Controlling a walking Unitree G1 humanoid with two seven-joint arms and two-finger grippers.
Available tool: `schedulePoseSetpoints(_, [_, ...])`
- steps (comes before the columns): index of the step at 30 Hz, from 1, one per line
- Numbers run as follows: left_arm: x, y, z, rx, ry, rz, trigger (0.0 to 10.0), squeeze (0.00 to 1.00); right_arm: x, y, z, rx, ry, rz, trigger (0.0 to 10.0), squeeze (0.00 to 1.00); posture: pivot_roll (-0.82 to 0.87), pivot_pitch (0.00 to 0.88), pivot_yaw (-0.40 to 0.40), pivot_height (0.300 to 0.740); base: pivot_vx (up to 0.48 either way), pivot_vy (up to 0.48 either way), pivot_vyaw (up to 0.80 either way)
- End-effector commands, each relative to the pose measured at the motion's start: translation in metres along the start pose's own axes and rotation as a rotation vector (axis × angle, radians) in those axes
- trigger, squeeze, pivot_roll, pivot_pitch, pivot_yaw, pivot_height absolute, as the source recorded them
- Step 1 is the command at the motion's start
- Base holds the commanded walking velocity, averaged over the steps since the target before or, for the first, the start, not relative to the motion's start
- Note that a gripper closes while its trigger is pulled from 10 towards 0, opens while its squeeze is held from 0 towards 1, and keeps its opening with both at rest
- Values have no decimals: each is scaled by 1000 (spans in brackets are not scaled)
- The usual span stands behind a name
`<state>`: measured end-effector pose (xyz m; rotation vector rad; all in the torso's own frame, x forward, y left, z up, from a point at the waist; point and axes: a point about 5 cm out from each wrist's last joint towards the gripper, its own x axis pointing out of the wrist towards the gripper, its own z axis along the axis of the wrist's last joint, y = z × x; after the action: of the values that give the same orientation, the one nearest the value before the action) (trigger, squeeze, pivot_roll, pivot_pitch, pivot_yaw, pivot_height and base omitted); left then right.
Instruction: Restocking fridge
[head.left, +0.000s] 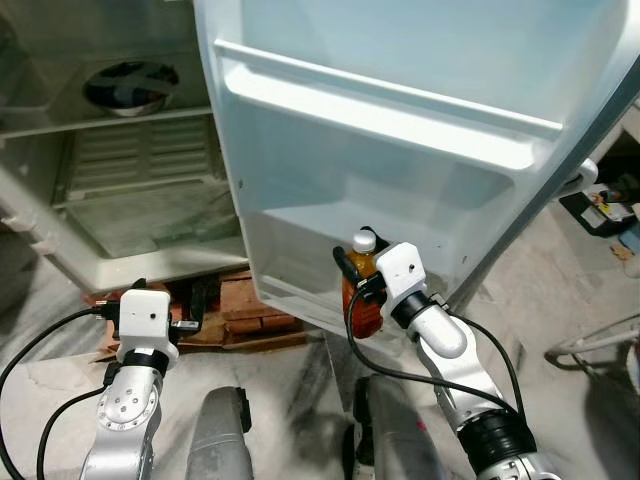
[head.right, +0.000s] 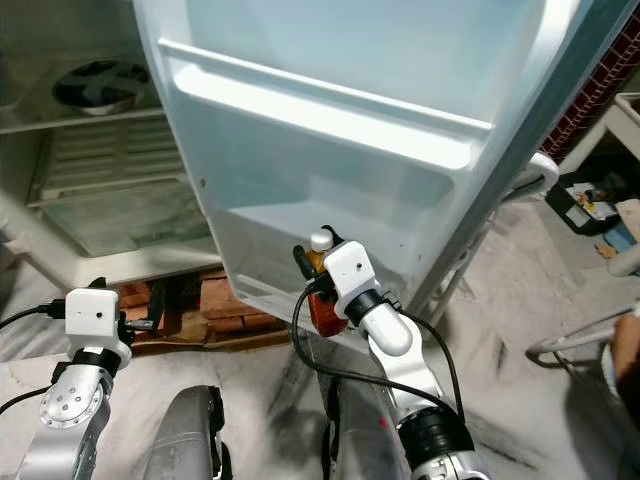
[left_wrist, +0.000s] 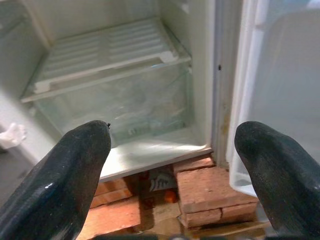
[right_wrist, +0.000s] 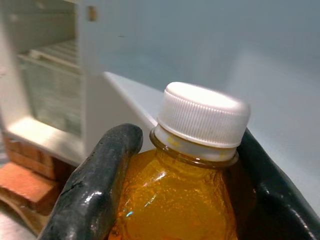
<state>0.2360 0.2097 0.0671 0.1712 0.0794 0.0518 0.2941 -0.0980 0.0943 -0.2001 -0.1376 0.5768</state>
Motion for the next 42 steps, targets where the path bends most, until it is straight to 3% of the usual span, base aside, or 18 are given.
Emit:
schedulePoseSetpoints(1, [0, 0, -1, 14, 8, 2, 10000, 0, 0, -1, 1, 3, -14, 0, 10000, 0, 37, 140, -22, 592, 0, 0, 0])
schedulePoseSetpoints(9, [1, 4, -2, 14, 20, 11, 10000, 0, 1, 0, 1, 5, -20, -15, 10000, 0, 37, 138, -17, 557, 0, 0, 0])
schedulePoseSetpoints(17, [-5, 11, -4, 26, 32, 38, 10000, 0, 0, 3, 0, 11, -24, -19, 10000, 0, 33, 151, -11, 557, 0, 0, 0])
schedulePoseSetpoints(22, [-20, 16, -6, 14, 26, 121, 10000, 0, 12, 4, 5, 22, -42, -42, 10000, 0, 43, 163, -10, 557, 0, 0, 0])
schedulePoseSetpoints(27, [-26, 19, -8, 32, 34, 141, 10000, 0, 19, 10, 5, 29, -45, -45, 10000, 0, 46, 173, 1, 557, 0, 0, 0])
schedulePoseSetpoints(33, [-21, 23, 0, 86, 15, 125, 10000, 0, 37, 10, 14, 120, -73, -74, 10000, 0, 81, 187, 13, 557, 0, 0, 0])
schedulePoseSetpoints(42, [-23, 34, 8, 97, 3, 168, 10000, 0, 53, 17, 23, 107, -109, -38, 10000, 0, 108, 201, 4, 533, 0, 0, 0])
